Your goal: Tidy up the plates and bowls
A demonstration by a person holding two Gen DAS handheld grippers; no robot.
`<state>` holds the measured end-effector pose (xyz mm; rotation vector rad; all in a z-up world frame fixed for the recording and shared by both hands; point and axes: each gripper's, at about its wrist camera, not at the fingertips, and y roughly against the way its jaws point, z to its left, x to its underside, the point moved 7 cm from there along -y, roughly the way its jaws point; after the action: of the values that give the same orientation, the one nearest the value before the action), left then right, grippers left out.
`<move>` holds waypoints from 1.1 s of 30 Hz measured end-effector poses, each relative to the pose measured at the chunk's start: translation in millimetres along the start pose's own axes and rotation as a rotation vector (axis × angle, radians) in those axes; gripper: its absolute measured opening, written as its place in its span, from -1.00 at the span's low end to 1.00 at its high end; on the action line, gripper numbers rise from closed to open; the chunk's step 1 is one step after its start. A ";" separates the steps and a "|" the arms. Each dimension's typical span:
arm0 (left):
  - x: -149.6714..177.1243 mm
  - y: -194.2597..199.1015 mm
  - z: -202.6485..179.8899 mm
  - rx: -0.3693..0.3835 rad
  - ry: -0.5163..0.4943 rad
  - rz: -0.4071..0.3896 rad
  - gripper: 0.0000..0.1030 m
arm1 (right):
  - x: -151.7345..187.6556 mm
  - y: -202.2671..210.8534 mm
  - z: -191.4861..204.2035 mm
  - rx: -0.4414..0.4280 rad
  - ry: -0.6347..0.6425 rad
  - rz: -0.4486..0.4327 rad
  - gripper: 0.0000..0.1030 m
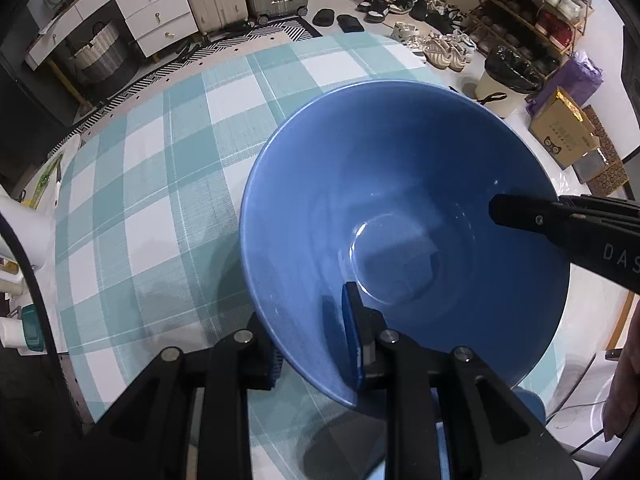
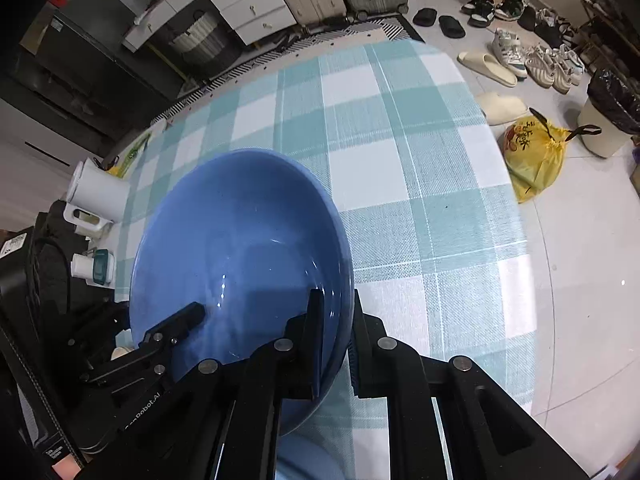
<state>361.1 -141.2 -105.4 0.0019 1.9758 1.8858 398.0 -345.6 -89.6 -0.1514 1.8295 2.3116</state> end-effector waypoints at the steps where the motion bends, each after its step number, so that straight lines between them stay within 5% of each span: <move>1: 1.3 4.1 -0.5 -0.002 -0.002 -0.004 -0.55 | 1.5 5.0 2.0 0.001 0.002 -0.005 -0.80; 20: 51.4 86.6 -15.5 -0.032 -0.028 -0.098 -0.55 | 69.4 99.6 40.2 0.029 0.047 -0.099 -0.80; 29: 94.0 89.5 -23.4 0.024 0.000 -0.084 -0.54 | 120.3 110.2 35.5 -0.014 -0.001 -0.102 -0.78; 33: 109.6 94.8 -30.5 -0.007 -0.027 -0.097 -0.54 | 145.0 105.2 35.9 -0.022 -0.010 -0.087 -0.78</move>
<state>225.7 -132.0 -46.0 -0.0686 1.9167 1.8218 235.5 -321.6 -9.5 -0.2182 1.7573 2.2701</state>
